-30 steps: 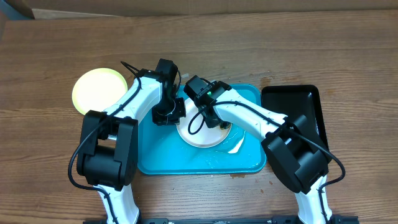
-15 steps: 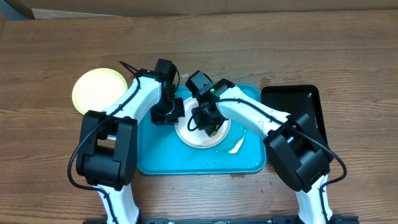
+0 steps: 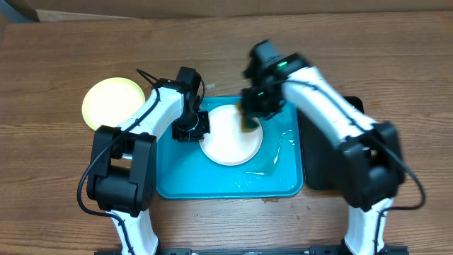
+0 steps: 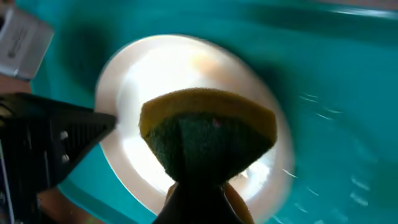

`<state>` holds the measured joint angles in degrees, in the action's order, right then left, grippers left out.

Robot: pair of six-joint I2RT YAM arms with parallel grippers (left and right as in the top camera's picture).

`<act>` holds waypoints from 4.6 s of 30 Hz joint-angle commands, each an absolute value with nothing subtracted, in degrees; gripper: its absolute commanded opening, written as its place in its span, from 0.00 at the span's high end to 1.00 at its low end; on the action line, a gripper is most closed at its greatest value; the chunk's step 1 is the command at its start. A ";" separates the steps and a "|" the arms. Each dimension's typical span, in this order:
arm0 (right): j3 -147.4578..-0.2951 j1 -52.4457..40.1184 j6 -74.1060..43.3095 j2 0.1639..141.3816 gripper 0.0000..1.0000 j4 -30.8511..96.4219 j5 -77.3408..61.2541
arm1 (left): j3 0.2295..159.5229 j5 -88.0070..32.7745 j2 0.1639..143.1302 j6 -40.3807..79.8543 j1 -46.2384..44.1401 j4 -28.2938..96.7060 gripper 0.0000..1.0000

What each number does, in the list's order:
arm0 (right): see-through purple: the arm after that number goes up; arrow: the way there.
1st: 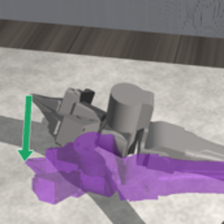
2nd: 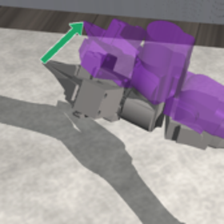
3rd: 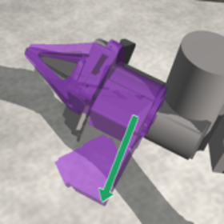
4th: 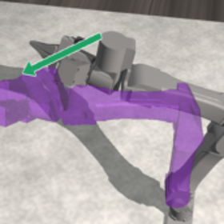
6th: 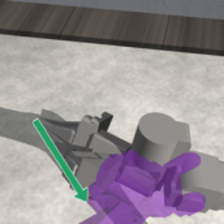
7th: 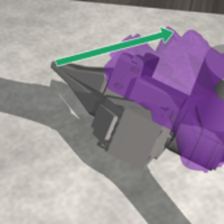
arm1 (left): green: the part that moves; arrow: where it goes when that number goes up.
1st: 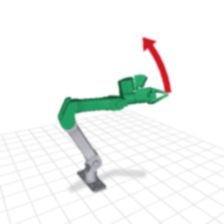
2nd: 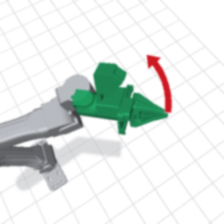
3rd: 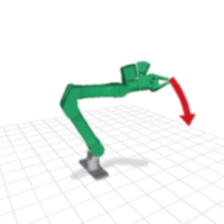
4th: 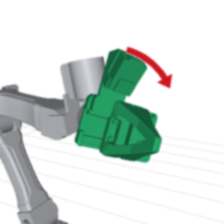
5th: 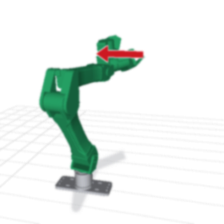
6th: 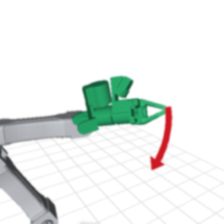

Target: Clean dirty plates on tray and stack at the side

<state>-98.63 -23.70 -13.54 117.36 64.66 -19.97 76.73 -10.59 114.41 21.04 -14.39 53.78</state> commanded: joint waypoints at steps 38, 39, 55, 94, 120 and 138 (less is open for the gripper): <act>-99.02 4.64 -11.55 112.60 0.16 71.96 1.23 | 76.40 -9.87 115.02 20.78 -14.61 52.73 0.60; -99.94 5.34 -11.55 112.60 0.14 71.96 1.23 | 76.18 -9.87 115.02 20.78 -14.76 52.38 0.60; -100.33 14.50 -12.16 112.73 0.00 70.04 -0.05 | 76.51 -9.76 114.96 18.48 -15.14 54.00 0.96; -100.33 14.50 -12.23 112.73 0.00 63.75 -0.23 | 105.93 -4.12 114.96 20.32 -24.21 70.37 0.96; -100.33 19.09 -11.77 112.73 0.00 53.67 -0.03 | 105.93 16.91 114.96 20.53 -49.71 52.49 0.96; -100.33 19.62 -11.77 112.73 0.00 53.60 -0.05 | 105.93 68.58 114.96 3.11 -71.33 42.83 0.96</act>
